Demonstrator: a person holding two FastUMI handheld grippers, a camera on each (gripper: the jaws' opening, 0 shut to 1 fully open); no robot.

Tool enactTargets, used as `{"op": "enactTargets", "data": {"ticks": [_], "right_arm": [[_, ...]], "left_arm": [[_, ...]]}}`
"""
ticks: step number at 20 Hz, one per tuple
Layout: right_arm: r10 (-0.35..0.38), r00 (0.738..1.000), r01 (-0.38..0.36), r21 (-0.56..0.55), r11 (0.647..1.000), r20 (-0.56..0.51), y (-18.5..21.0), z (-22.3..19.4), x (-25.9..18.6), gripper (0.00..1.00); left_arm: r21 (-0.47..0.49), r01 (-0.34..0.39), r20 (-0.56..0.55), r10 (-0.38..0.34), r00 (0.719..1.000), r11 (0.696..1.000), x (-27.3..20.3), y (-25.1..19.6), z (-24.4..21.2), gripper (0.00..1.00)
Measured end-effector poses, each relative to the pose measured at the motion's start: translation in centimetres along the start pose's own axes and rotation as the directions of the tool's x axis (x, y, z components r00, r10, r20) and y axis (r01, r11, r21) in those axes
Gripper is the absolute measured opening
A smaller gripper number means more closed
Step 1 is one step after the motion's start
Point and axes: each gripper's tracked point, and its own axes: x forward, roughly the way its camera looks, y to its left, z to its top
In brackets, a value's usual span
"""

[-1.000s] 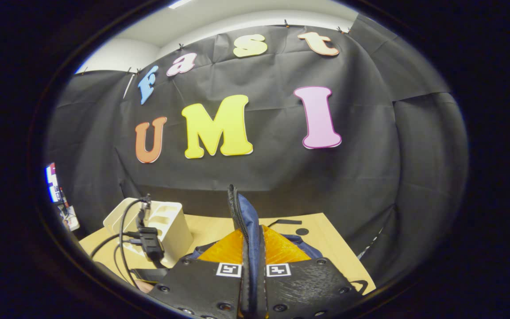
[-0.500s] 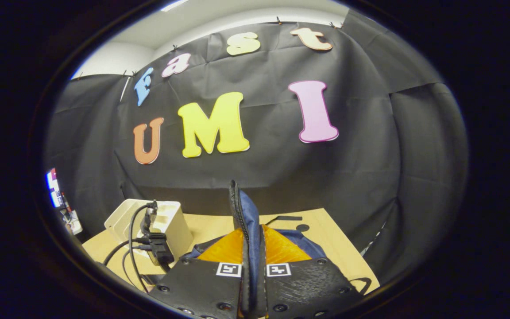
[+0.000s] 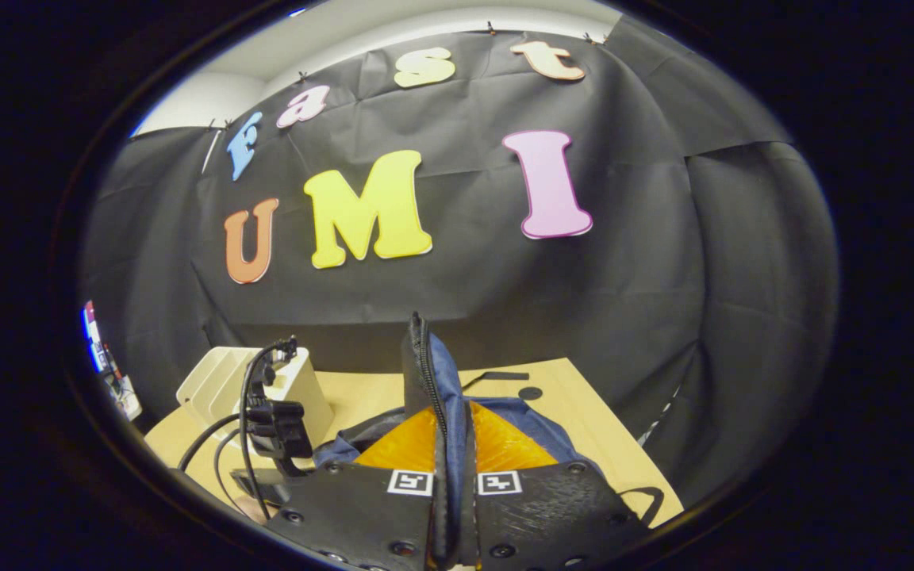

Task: Open the schoolbag, grab two books from the bookshelf and put them into the schoolbag.

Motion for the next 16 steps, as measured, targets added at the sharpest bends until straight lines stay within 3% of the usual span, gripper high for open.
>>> {"op": "enactTargets", "data": {"ticks": [1, 2, 13, 16], "right_arm": [[-0.008, 1.000, 0.008, 0.002, 1.000, -0.002, -0.2, -0.2, -0.1, 0.06], [-0.016, 1.000, 0.016, 0.002, 1.000, -0.005, -0.3, -0.3, 0.0, 0.06], [-0.072, 0.997, 0.072, 0.001, 0.997, -0.026, 0.4, -1.8, -1.9, 0.07], [-0.112, 0.994, 0.112, -0.011, 0.994, 0.006, -0.1, -1.3, -2.9, 0.14]], "left_arm": [[0.021, 0.002, 0.013, -0.002, 1.000, 1.000, 0.0, 0.4, 0.3, 0.95], [0.020, 0.006, 0.023, -0.007, 1.000, 1.000, -0.3, 0.5, 0.4, 0.96], [0.104, -0.044, 0.105, 0.033, 0.994, 0.994, -7.2, 4.6, 3.0, 0.95], [0.115, -0.074, 0.137, 0.058, 0.989, 0.991, -9.3, 6.0, 3.4, 0.95]]}}
